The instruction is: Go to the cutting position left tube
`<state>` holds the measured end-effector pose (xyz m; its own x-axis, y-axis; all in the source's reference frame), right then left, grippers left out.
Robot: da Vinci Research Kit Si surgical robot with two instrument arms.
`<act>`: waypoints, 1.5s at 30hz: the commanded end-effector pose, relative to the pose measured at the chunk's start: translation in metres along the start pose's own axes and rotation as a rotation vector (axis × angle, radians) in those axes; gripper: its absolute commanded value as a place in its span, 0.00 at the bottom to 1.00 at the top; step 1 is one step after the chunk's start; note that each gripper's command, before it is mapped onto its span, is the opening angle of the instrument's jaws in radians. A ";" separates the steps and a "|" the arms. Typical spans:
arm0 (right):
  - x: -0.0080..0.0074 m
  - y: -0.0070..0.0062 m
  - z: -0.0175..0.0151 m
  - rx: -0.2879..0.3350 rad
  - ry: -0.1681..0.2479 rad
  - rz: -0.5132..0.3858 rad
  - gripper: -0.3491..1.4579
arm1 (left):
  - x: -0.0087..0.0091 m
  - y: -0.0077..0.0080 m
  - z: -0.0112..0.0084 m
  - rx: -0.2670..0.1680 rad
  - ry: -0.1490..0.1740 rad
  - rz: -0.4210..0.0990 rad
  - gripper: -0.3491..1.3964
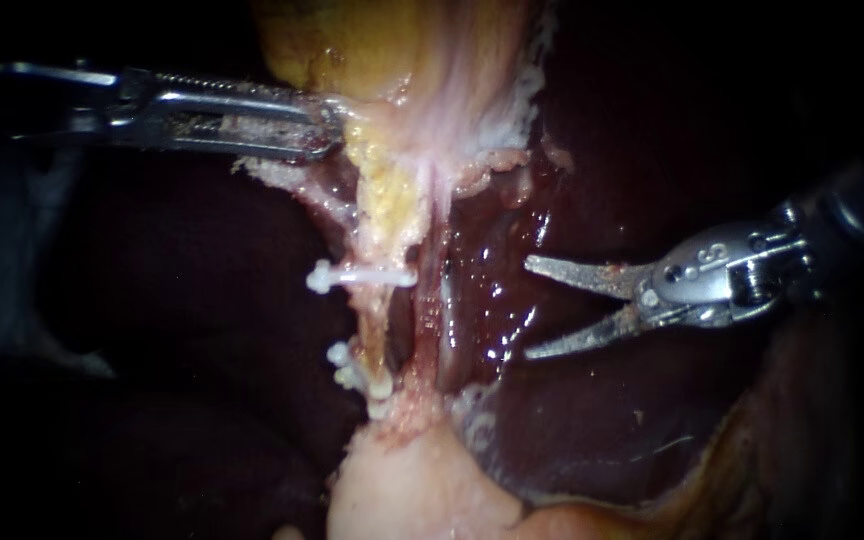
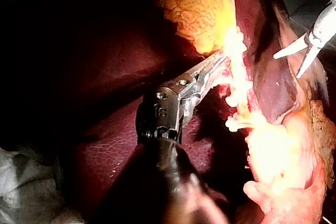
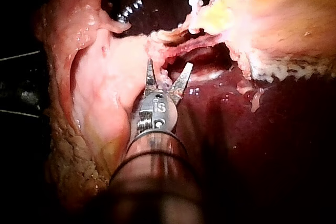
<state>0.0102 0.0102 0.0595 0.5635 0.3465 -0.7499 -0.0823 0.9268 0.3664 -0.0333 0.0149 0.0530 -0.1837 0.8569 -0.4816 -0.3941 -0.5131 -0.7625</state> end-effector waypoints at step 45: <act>0.0024 -0.0020 0.0110 0.173 0.040 0.044 0.97 | 0.0037 0.0026 -0.0063 0.005 0.029 -0.028 0.00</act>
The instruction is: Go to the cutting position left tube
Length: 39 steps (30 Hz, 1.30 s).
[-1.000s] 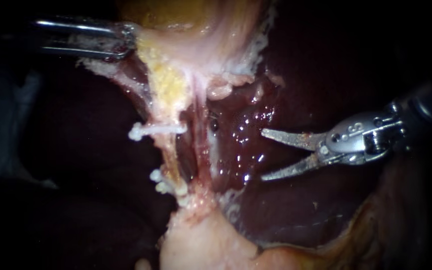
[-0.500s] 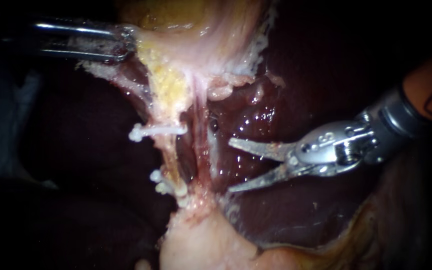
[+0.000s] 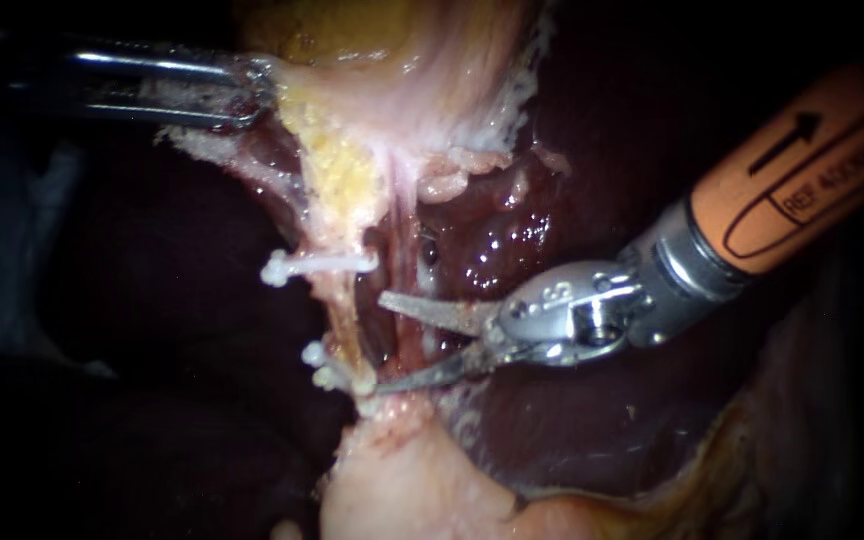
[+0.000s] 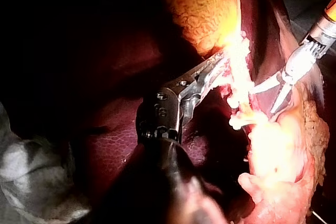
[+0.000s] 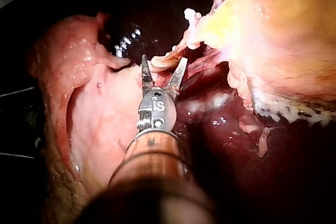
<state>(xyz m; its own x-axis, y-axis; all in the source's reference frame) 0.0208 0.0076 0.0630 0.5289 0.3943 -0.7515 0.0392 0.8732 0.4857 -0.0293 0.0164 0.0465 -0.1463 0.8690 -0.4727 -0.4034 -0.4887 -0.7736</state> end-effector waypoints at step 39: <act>0.0041 0.0020 0.0094 0.161 0.115 0.096 0.91 | -0.0002 -0.0003 0.0006 0.003 0.001 0.002 0.00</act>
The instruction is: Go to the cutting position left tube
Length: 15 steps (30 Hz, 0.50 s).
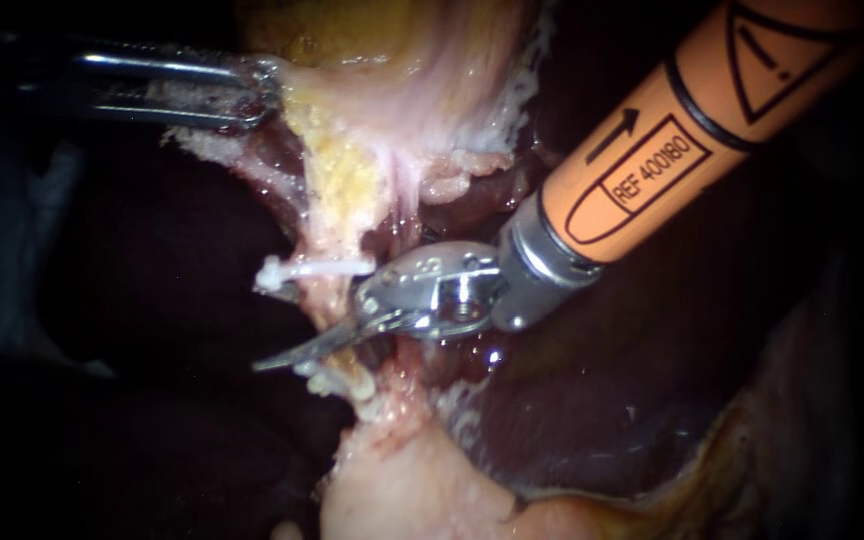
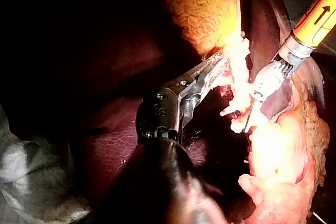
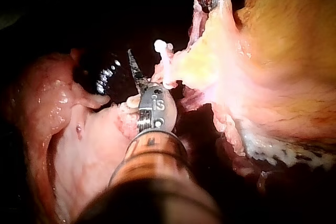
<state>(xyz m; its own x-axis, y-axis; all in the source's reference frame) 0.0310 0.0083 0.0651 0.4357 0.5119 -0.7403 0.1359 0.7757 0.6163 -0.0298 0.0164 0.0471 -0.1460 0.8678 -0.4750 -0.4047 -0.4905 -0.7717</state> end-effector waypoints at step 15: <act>0.0027 -0.0036 0.0010 0.022 0.052 0.019 0.94 | -0.0001 0.0000 0.0000 -0.001 -0.001 0.000 0.00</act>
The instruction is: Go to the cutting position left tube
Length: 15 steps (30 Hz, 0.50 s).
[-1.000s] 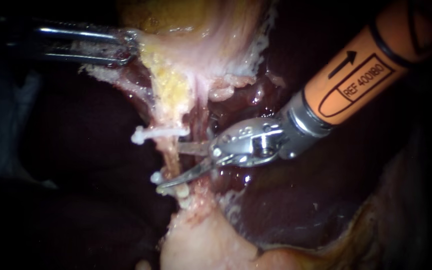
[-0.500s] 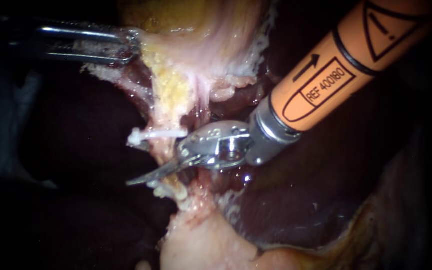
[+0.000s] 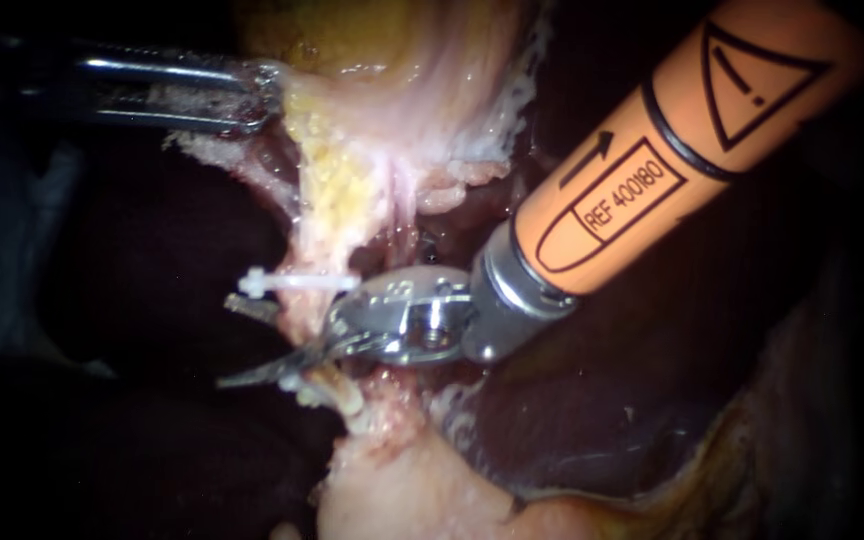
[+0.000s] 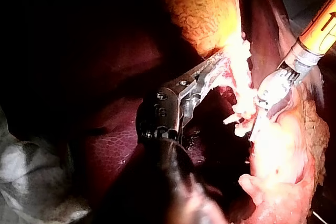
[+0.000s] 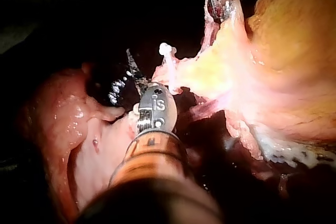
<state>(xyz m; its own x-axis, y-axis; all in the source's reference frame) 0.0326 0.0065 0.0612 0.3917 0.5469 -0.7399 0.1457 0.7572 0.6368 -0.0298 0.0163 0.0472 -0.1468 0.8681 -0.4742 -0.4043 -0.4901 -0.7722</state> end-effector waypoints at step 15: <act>0.0006 -0.0005 -0.0001 0.006 0.007 -0.001 0.94 | 0.0000 0.0000 0.0000 -0.001 0.000 0.000 0.00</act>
<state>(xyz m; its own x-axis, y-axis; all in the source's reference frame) 0.0327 0.0065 0.0603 0.3854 0.5482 -0.7422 0.1519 0.7557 0.6370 -0.0297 0.0163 0.0472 -0.1470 0.8681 -0.4742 -0.4036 -0.4903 -0.7724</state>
